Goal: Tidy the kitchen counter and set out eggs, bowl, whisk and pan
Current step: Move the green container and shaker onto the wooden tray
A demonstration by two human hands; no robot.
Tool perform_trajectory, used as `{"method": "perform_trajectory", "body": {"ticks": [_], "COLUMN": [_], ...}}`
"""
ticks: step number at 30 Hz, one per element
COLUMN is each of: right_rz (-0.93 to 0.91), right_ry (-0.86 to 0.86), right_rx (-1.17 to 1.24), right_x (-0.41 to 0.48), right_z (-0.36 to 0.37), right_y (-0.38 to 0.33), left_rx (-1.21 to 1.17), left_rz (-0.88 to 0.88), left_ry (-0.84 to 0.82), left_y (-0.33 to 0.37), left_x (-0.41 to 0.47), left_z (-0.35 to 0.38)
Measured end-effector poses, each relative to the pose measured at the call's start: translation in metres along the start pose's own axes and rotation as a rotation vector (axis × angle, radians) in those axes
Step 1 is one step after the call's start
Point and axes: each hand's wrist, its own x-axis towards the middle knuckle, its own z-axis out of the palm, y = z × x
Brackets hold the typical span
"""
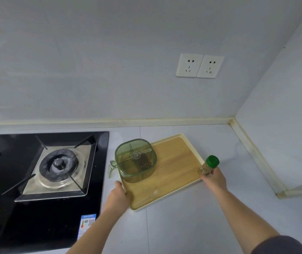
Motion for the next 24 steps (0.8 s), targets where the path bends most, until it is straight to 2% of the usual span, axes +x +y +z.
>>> {"method": "perform_trajectory", "body": {"ticks": [6,14,16,20,24], "right_rz": [-0.001,-0.134,-0.149,-0.191,-0.206], "right_ry": [0.025,0.016,0.027,0.038,0.038], "right_rx": [0.071,0.038,0.023,0.008,0.02], "right_x": [-0.004,0.006,0.009,0.011,0.017], "right_z": [0.009,0.02,0.02,0.018,0.023], "right_y": [0.001,-0.018,-0.019,-0.019,-0.022], "left_rx": [0.133,0.205,0.203,0.379,0.422], "left_rz": [0.037,0.087,0.161,0.318,0.328], "left_ry": [0.067,0.221,0.207,0.09,0.112], "left_y": [0.013,0.028,0.025,0.004,0.003], "left_x": [0.03,0.082,0.075,0.069,0.08], "left_z": [-0.012,-0.039,-0.039,-0.034,-0.037]}}
